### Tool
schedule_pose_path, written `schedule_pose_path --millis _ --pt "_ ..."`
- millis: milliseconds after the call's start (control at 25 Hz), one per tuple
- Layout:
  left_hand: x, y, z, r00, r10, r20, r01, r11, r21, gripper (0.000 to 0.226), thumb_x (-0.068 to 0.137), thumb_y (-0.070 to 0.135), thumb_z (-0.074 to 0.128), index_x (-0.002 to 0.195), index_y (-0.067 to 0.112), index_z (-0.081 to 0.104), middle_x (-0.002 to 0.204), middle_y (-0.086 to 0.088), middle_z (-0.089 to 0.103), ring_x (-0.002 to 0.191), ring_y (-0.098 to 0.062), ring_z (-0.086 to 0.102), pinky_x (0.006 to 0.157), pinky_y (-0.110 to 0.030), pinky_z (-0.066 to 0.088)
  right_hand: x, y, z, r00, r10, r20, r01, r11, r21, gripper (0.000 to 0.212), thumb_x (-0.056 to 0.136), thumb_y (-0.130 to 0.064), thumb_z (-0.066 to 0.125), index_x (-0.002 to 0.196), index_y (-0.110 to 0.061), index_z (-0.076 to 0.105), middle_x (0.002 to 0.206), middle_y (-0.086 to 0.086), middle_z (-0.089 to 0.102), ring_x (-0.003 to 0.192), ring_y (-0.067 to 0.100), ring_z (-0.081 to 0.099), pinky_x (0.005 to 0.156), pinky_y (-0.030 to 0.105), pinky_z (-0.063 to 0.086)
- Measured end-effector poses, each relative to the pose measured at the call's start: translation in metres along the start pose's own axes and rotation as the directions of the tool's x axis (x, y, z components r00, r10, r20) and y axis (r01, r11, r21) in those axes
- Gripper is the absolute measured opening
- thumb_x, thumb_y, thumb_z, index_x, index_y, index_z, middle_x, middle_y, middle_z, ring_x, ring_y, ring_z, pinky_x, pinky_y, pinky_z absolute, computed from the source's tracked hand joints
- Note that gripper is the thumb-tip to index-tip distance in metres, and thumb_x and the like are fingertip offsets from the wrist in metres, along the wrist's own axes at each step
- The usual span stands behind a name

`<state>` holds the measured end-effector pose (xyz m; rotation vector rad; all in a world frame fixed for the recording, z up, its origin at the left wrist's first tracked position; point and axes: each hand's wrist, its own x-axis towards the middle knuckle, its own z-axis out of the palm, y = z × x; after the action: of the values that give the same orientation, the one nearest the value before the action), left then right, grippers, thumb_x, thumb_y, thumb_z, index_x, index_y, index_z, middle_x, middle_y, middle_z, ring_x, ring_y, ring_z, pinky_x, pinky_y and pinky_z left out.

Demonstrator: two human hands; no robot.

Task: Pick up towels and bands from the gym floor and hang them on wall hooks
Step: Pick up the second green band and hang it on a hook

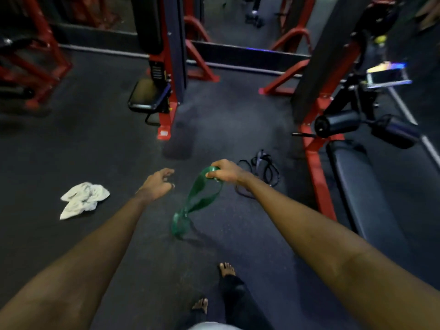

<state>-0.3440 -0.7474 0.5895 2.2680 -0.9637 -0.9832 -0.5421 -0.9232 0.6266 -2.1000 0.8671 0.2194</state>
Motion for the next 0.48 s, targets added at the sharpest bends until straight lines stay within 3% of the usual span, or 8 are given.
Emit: schedule_pose_path --millis 320,480 --pt "-0.049 0.120 0.058 0.944 0.292 0.153 -0.309 0.946 0.098 0.044 0.086 0.015 0.069 0.129 0.021 0.060 0.128 0.000 0.063 0.119 -0.017 0.058 0.100 -0.028 0.041 -0.165 0.013 -0.057 0.947 0.089 -0.310 -0.036 0.984 0.174 0.031 0.080 -0.039 0.066 0.060 -0.018 0.057 0.057 -0.008 0.052 0.056 0.009 0.048 0.057 0.030 0.037" --pt "-0.079 0.202 0.112 0.865 0.435 0.250 -0.474 0.871 0.125 0.040 0.087 0.018 0.067 0.126 0.023 0.061 0.114 0.006 0.059 0.106 -0.012 0.054 0.087 -0.023 0.037 -0.249 0.049 -0.101 0.879 0.156 -0.451 -0.047 0.969 0.243 0.028 0.075 -0.039 0.066 0.064 -0.014 0.060 0.057 -0.005 0.052 0.056 0.010 0.047 0.059 0.031 0.037"
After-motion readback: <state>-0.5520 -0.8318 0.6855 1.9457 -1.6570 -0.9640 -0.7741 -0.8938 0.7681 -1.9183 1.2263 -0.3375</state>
